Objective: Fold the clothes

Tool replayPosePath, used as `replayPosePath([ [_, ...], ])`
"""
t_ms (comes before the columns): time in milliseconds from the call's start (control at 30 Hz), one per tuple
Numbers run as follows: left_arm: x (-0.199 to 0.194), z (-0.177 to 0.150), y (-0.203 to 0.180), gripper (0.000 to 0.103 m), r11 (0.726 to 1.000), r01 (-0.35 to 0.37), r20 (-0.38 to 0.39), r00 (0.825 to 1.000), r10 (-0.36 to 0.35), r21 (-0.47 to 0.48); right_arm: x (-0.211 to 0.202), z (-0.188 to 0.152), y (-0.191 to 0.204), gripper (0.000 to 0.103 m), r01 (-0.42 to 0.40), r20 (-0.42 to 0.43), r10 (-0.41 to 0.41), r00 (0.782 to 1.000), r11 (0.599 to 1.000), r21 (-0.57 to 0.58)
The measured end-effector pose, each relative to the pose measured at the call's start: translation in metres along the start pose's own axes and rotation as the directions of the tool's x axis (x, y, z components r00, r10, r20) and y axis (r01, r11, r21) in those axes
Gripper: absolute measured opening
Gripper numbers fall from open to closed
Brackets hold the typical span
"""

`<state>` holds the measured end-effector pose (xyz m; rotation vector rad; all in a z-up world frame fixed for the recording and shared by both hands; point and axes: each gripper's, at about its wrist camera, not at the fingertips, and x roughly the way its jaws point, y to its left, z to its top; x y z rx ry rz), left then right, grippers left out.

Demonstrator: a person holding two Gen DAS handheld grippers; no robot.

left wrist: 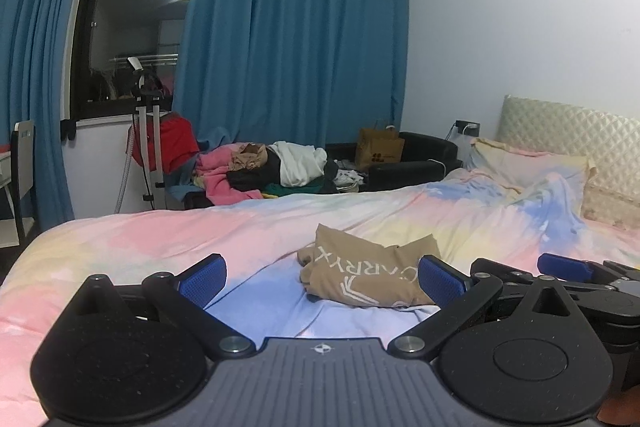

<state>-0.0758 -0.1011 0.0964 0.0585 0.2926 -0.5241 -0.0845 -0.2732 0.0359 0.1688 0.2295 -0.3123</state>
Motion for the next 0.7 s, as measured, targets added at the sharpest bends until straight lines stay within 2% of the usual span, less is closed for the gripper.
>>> replayPosePath([
  [200, 0.012, -0.014, 0.003, 0.103, 1.000, 0.005, -0.014, 1.000, -0.005, -0.018, 0.000, -0.017, 0.001, 0.084, 0.012, 0.030, -0.012, 0.999, 1.000, -0.010],
  [700, 0.025, -0.026, 0.011, 0.103, 0.999, -0.029, -0.054, 0.998, 0.028, -0.019, 0.010, -0.021, 0.005, 0.084, 0.025, -0.015, -0.026, 1.000, 0.999, -0.031],
])
